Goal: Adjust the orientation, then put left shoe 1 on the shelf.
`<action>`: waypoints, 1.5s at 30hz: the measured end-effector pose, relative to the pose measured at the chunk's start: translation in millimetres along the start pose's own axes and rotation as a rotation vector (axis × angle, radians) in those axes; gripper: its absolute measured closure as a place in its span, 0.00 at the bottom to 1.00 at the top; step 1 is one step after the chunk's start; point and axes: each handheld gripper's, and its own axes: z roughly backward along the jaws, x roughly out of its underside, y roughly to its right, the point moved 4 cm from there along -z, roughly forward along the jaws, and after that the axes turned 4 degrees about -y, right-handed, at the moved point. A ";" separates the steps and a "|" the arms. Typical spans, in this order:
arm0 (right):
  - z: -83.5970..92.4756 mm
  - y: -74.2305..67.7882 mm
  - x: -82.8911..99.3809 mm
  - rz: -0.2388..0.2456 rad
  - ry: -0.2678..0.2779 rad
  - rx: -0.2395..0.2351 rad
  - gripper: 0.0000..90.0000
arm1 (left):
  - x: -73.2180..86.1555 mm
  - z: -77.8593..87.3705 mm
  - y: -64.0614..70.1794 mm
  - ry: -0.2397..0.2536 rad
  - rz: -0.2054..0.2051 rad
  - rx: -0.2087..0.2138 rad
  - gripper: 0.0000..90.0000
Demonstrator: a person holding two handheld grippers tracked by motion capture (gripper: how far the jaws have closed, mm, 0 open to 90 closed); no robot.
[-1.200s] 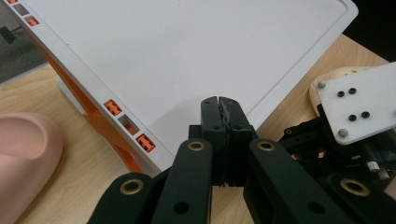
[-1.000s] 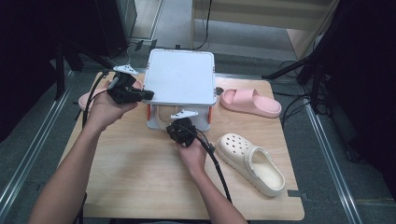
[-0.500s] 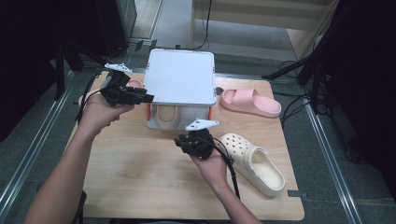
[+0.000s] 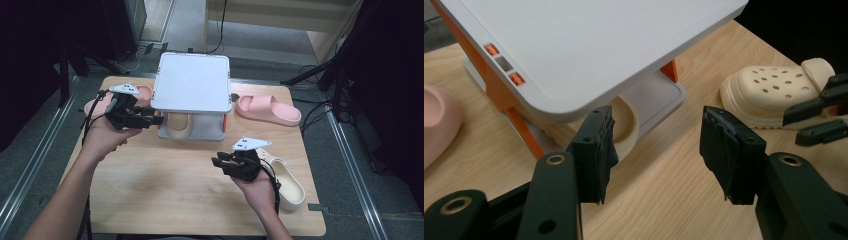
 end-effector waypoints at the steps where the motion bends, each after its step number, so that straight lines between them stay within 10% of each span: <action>1: 3.5 2.8 2.2 0.004 0.002 0.007 0.75 | 2.9 -1.4 1.6 -0.002 0.000 0.003 0.52; 17: 52.1 26.6 34.0 -0.034 0.007 0.075 0.70 | 35.3 -34.8 18.6 -0.041 -0.040 0.019 0.51; 39: 112.1 46.3 72.5 -0.141 0.013 0.236 0.66 | 35.4 -76.9 24.7 -0.076 -0.086 0.057 0.50; 45: 102.6 56.0 82.7 -0.206 -0.014 0.200 0.63 | 36.2 -78.6 27.5 -0.079 -0.101 0.057 0.50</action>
